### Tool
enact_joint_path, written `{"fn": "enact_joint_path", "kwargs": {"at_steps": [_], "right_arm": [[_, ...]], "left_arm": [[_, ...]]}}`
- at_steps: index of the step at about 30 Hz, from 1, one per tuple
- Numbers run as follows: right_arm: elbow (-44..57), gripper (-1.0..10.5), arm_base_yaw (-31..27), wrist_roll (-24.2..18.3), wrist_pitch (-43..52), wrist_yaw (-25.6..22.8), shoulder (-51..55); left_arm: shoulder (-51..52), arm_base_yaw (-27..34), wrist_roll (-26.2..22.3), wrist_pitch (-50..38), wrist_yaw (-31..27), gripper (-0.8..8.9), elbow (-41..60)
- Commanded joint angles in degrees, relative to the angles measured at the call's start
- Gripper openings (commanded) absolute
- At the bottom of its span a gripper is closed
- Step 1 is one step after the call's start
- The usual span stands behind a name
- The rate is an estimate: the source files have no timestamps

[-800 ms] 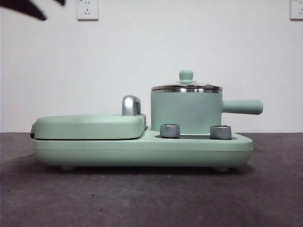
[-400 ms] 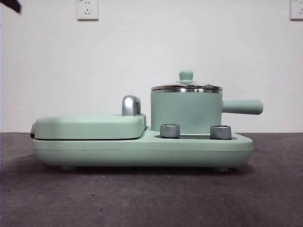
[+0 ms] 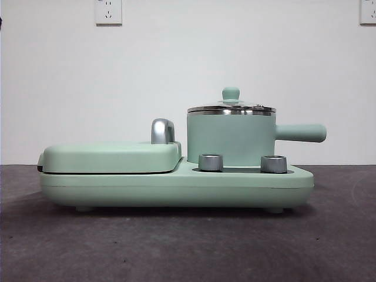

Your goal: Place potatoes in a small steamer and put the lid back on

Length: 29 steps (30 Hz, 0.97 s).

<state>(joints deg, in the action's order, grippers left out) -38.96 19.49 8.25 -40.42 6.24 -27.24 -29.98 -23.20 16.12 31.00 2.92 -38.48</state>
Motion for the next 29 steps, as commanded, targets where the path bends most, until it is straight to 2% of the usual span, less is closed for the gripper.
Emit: {"fn": "enact_joint_path", "kwargs": {"at_steps": [1,14,19,23,29], "right_arm": [[-0.26,0.2,0.31,0.09,0.63,0.07,-0.31],[-0.26,0.2,0.31,0.09,1.44,-0.17,-0.31],[-0.26,0.2,0.31,0.11,1.44,-0.15,-0.31],[-0.26,0.2,0.31,0.11,1.44,-0.15,-0.31],[-0.26,0.2,0.31,0.11,1.42,-0.15,-0.31]], "left_arm": [[-0.31,-0.26,-0.24,-0.50,0.07,0.06,-0.24],[-0.26,-0.26,-0.26,-0.59,0.04,0.06,-0.24],[2.34,1.11,-9.31,1.05,-2.69,0.06,0.15],[8.24,5.25,-9.86,-0.22,-3.02,0.06,4.57],[18.84,15.37,-10.19,-8.39,-3.04,0.06,19.43]]}}
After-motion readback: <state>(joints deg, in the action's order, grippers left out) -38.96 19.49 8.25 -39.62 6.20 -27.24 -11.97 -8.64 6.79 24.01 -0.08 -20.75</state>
